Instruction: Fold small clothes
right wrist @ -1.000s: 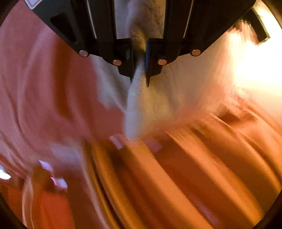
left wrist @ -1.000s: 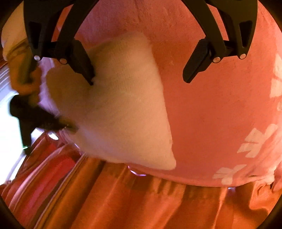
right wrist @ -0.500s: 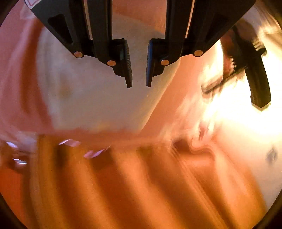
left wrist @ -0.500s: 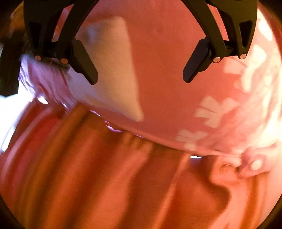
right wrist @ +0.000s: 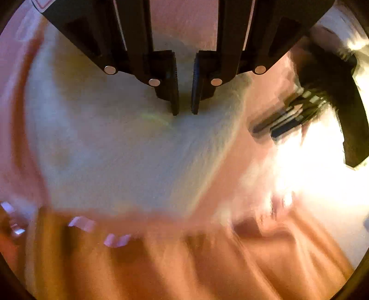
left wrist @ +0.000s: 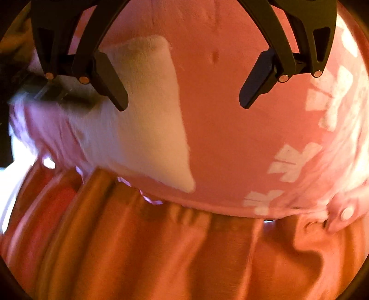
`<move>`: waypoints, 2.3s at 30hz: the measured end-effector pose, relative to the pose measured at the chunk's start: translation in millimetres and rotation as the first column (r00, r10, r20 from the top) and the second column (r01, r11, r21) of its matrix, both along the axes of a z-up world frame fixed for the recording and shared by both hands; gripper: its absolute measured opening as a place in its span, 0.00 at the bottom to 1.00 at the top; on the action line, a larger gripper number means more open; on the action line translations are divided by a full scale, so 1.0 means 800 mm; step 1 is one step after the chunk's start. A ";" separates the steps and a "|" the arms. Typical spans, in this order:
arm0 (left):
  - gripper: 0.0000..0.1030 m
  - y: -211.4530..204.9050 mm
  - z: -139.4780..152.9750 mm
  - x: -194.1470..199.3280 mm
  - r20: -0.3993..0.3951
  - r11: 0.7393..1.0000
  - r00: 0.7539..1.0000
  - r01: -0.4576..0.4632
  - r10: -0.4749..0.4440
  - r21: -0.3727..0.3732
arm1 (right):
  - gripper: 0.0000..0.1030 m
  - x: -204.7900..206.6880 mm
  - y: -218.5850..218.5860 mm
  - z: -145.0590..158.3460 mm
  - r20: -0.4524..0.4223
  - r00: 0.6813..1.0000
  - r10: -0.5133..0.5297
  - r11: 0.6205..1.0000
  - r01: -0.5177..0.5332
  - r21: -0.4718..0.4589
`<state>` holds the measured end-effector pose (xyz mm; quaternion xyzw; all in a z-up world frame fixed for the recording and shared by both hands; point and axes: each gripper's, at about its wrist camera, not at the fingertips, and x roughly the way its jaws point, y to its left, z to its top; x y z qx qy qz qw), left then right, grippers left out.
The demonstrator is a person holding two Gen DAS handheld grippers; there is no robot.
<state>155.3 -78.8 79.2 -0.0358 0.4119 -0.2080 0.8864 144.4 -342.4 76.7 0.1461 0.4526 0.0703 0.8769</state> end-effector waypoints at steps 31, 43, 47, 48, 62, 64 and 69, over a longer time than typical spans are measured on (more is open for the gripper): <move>0.94 -0.057 -0.056 -0.015 -0.163 0.994 0.983 0.099 -0.090 0.052 | 0.23 -0.041 -0.056 0.007 -0.008 0.982 -0.190 0.980 0.189 -0.065; 0.94 -0.059 -0.061 -0.013 -0.178 0.994 0.980 0.096 -0.085 0.059 | 0.21 -0.017 -0.035 -0.067 -0.136 0.983 -0.127 0.980 0.103 -0.171; 0.93 -0.043 -0.032 -0.016 -0.135 0.992 0.984 0.105 -0.115 -0.077 | 0.35 -0.037 -0.064 -0.024 0.009 0.981 -0.193 0.978 0.193 -0.081; 0.94 -0.039 -0.026 -0.014 -0.124 0.988 0.985 0.104 -0.118 -0.116 | 0.56 -0.038 -0.078 -0.023 0.022 0.971 -0.239 0.968 0.240 -0.074; 0.96 -0.037 -0.086 0.071 -0.364 0.931 0.920 0.006 -0.149 -0.365 | 0.90 -0.012 -0.132 -0.120 -0.235 0.921 -0.310 0.884 0.370 0.285; 0.96 -0.045 -0.084 0.073 -0.344 0.927 0.920 0.050 -0.189 -0.373 | 0.90 -0.009 -0.124 -0.116 -0.229 0.926 -0.301 0.898 0.356 0.260; 0.85 -0.056 -0.076 0.064 -0.293 0.927 0.931 0.104 -0.219 -0.361 | 0.42 -0.003 -0.100 -0.091 -0.161 0.959 -0.233 0.931 0.268 0.248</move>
